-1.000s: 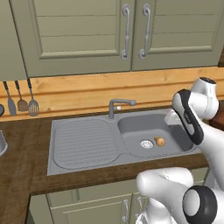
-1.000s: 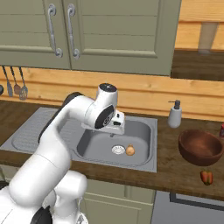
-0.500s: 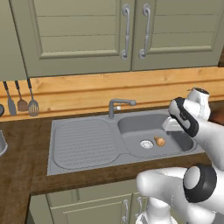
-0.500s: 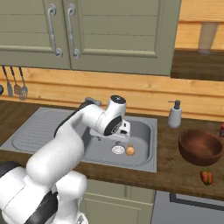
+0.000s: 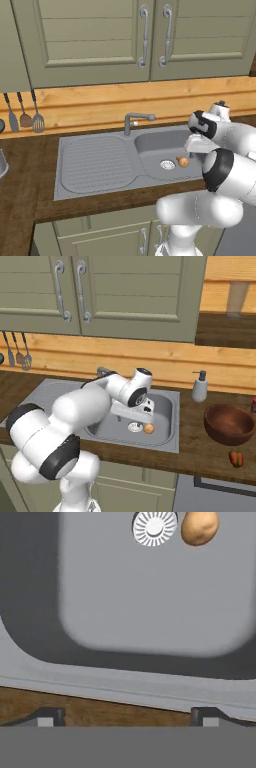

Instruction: Pick the squash from the sink and place it in the bowl. Then pick the bowl and place it in the microwave. Then close the microwave door and press the start button.

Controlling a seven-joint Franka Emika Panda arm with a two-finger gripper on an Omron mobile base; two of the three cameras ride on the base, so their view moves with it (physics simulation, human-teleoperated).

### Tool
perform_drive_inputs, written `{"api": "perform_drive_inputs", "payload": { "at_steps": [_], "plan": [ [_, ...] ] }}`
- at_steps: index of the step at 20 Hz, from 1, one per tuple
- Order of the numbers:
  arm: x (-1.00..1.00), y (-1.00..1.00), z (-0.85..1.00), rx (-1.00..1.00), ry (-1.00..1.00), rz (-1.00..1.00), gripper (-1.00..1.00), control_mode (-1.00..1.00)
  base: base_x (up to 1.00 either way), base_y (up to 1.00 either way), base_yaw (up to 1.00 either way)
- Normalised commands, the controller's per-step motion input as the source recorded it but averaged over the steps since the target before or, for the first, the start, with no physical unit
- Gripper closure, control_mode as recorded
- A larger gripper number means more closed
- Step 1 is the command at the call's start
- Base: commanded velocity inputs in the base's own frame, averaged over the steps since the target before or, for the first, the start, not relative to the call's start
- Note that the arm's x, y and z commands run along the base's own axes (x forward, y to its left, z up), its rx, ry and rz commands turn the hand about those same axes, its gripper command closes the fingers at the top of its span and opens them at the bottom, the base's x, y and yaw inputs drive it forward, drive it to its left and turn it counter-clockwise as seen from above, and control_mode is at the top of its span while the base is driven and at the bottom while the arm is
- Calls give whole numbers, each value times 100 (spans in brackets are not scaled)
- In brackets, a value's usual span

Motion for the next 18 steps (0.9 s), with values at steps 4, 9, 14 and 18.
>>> {"api": "perform_drive_inputs", "payload": {
  "at_steps": [4, 9, 14, 18],
  "plan": [
    [49, -48, -36, 2, 6, 2, -100, -100, 0, 0, 0],
    [55, -24, -41, 0, 0, 6, -100, -100, 0, 0, 0],
    [51, 7, -54, -9, 0, 11, -100, -100, 0, 0, 0],
    [52, 0, -49, -7, 0, 9, -100, -100, 0, 0, 0]
  ]
}}
